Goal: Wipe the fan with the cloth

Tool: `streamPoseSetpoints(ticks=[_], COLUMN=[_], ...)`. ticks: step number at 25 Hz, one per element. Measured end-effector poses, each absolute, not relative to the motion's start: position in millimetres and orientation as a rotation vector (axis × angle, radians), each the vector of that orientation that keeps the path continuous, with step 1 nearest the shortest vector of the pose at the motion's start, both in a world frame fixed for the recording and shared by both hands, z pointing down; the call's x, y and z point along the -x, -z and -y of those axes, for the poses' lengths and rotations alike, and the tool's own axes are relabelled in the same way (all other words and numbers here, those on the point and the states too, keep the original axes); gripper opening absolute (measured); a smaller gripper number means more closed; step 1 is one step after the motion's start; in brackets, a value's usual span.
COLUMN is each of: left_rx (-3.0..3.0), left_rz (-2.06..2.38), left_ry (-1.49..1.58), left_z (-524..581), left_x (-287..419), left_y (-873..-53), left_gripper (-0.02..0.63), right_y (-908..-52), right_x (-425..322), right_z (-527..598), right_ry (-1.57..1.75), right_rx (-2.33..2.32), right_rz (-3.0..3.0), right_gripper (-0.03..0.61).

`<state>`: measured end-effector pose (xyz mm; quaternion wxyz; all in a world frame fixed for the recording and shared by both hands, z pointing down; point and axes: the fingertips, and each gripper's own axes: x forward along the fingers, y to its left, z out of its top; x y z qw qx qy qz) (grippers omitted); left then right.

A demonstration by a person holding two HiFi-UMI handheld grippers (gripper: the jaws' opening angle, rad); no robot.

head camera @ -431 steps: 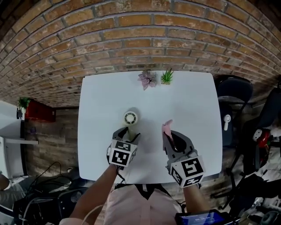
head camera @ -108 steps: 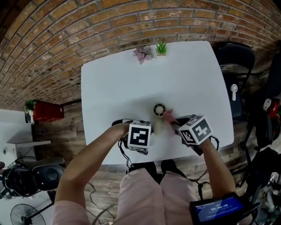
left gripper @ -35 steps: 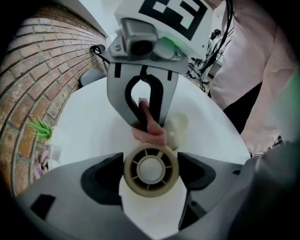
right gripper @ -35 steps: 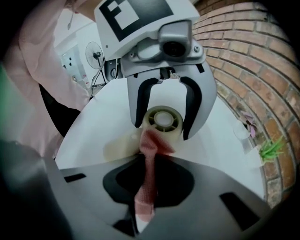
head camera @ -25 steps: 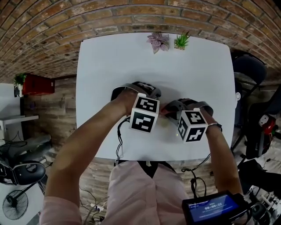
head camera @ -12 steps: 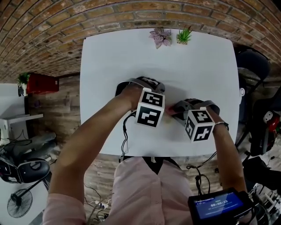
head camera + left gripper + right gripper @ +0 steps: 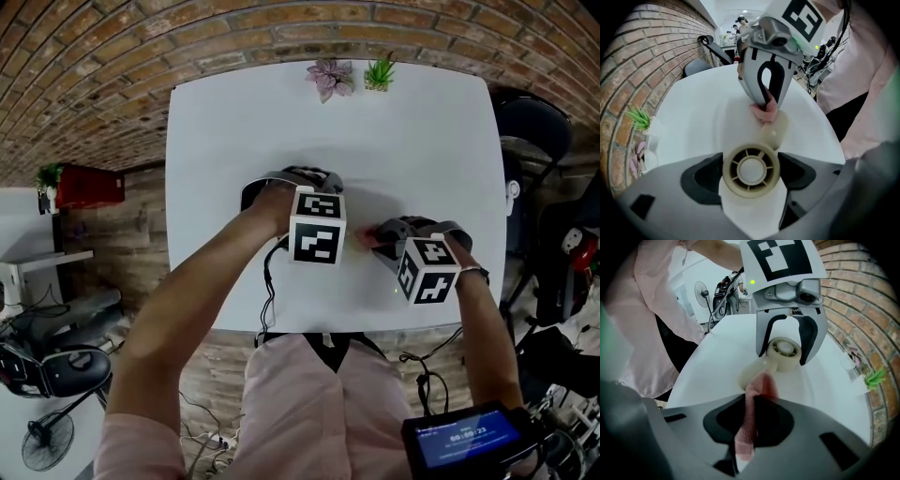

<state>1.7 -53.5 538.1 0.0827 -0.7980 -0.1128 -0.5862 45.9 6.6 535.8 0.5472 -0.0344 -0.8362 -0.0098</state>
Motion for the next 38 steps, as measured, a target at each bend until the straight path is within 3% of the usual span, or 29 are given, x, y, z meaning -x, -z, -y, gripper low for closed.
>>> streamPoseSetpoints(ticks=[31,38], left_rx=[2.674,2.687], left_rz=[-0.171,-0.217], left_ry=[1.933,1.94], left_z=[67.0,67.8], left_x=[-27.0,-28.4], left_y=[-541.3,-543.3], left_gripper=[0.373,0.373], right_y=[-534.1,-532.7], right_x=[-58.2,-47.5], right_z=[-30.4,-27.3], right_ry=[-0.202,-0.399], right_rx=[-0.186,-0.38], right_rz=[2.076,2.142], right_gripper=[0.034,0.034])
